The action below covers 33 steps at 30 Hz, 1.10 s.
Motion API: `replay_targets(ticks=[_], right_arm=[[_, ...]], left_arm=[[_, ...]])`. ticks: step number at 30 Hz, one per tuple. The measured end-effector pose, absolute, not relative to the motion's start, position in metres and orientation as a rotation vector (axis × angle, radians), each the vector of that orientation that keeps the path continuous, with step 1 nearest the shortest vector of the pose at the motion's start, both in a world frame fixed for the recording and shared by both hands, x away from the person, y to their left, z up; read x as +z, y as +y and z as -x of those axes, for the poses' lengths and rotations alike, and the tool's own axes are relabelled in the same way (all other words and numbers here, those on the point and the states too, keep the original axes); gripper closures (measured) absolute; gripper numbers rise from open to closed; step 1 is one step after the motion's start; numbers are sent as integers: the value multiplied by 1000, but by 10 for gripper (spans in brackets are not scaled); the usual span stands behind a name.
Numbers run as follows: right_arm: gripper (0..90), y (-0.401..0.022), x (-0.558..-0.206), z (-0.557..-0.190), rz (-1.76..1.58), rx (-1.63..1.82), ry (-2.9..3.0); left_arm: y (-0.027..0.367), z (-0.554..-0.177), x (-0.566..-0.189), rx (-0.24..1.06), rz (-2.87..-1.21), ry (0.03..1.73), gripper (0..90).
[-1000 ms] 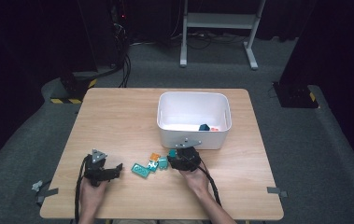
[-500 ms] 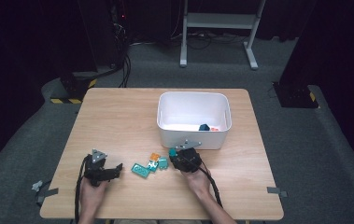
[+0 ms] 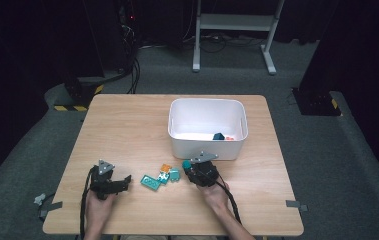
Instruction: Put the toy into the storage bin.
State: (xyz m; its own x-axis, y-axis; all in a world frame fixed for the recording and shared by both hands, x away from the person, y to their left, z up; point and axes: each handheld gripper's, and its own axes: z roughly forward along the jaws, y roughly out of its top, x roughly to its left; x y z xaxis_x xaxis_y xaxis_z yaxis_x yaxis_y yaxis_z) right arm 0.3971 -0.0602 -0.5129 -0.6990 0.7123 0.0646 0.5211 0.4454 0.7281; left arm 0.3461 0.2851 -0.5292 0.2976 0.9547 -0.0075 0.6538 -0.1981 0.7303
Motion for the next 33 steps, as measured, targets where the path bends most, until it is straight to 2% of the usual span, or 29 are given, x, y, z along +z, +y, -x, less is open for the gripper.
replay_targets(ticks=[33], right_arm=[[684, -92, -469, -378, -937, 1188, 2472]], left_arm=[[285, -346, -529, 612, -1937, 1430, 115]])
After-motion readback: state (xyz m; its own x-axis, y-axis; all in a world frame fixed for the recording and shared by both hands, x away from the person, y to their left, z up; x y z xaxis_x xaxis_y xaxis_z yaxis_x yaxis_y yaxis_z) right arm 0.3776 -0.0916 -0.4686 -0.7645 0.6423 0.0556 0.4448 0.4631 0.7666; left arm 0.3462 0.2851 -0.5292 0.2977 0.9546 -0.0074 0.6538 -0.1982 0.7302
